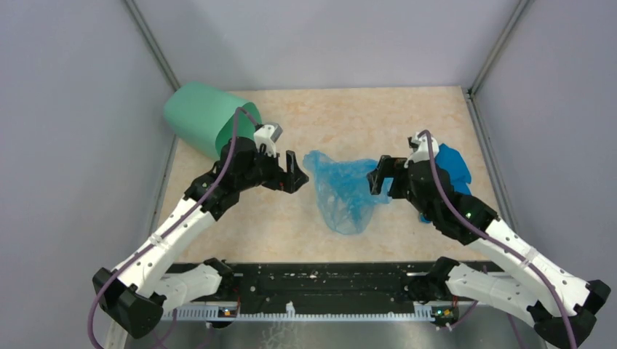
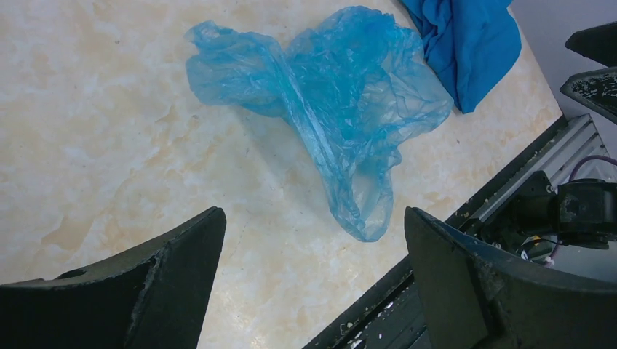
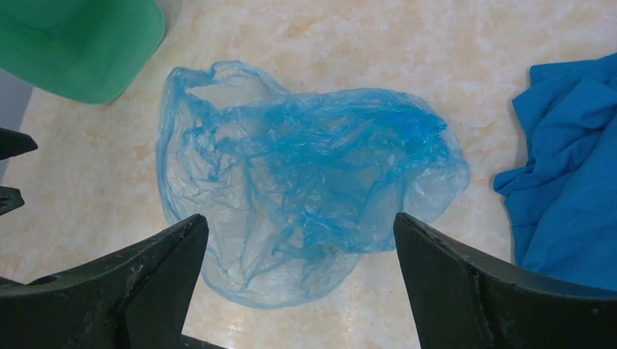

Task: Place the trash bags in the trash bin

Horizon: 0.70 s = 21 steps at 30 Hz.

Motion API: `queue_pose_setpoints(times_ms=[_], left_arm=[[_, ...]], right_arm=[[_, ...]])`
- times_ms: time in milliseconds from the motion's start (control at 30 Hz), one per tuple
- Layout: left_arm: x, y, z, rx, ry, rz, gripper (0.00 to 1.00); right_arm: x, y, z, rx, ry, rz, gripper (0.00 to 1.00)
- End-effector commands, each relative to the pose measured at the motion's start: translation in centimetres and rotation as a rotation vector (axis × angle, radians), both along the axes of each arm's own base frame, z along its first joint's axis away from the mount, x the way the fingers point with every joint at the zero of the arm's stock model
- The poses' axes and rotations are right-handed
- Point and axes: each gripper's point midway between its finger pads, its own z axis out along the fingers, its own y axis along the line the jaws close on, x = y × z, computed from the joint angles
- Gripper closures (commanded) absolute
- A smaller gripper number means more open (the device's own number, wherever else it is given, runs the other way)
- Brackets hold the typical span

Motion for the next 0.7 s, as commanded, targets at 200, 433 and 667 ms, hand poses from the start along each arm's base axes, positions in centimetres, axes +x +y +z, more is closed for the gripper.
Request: queue_pose_setpoints(times_ms=[200, 433, 667], left_arm=[[0.3, 1.2, 0.0, 0.007, -0.001, 0.081, 0.02], [-0.2, 1.3, -0.7, -0.036, -0.005, 0.091, 0.02], [0.0, 1.7, -2.6, -0.018, 0.048, 0.139, 0.02]], right_arm=[[0.4, 0.3, 0.7, 0.025, -0.002, -0.024, 0.01], [0.5, 2.7, -0.1, -0.013, 0.056, 0.076, 0.01], [1.1, 5.0, 0.2, -0.032, 0.061, 0.133, 0.02]])
